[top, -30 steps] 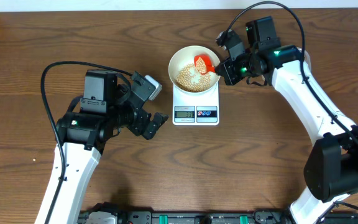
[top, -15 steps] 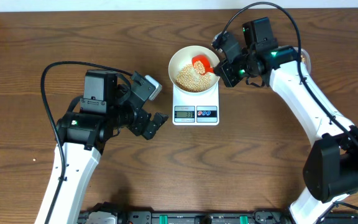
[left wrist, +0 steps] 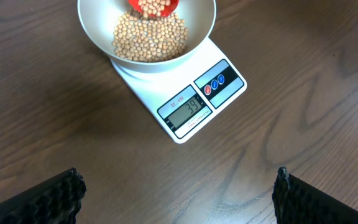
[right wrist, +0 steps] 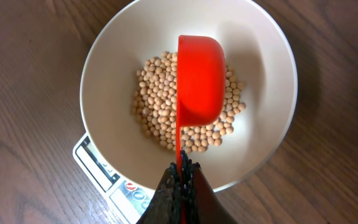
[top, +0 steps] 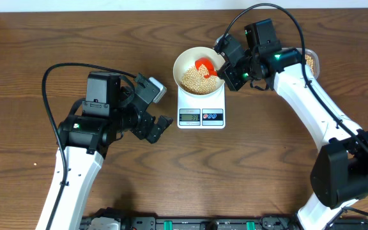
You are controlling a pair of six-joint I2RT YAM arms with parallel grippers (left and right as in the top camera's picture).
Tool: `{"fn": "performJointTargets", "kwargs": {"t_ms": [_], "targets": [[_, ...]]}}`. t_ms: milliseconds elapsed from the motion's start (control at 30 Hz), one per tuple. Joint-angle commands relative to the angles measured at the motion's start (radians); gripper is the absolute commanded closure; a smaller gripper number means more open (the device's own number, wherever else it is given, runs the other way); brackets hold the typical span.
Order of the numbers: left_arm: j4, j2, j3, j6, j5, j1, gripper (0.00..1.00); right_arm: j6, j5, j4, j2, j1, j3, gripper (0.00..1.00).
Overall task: Scoop item into bowl and weigh 50g on scale
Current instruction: 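Tilt the red scoop to pour soybeans into the white bowl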
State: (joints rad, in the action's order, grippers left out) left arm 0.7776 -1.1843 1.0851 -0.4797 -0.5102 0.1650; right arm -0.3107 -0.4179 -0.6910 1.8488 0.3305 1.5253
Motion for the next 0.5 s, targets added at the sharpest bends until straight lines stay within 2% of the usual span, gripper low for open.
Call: {"fn": "performJointTargets", "kwargs": {"t_ms": [0,467], "targets": [[0.0,-0.005,0.024,-0.018,0.006,0.002,0.01,0.004,-0.007,0.002,-0.005,0.004,0.027,0.99],[0.0,-0.005,0.024,-0.018,0.006,0.002,0.01,0.03,-0.011,0.002,-0.005,0.004,0.027,0.99]]}}
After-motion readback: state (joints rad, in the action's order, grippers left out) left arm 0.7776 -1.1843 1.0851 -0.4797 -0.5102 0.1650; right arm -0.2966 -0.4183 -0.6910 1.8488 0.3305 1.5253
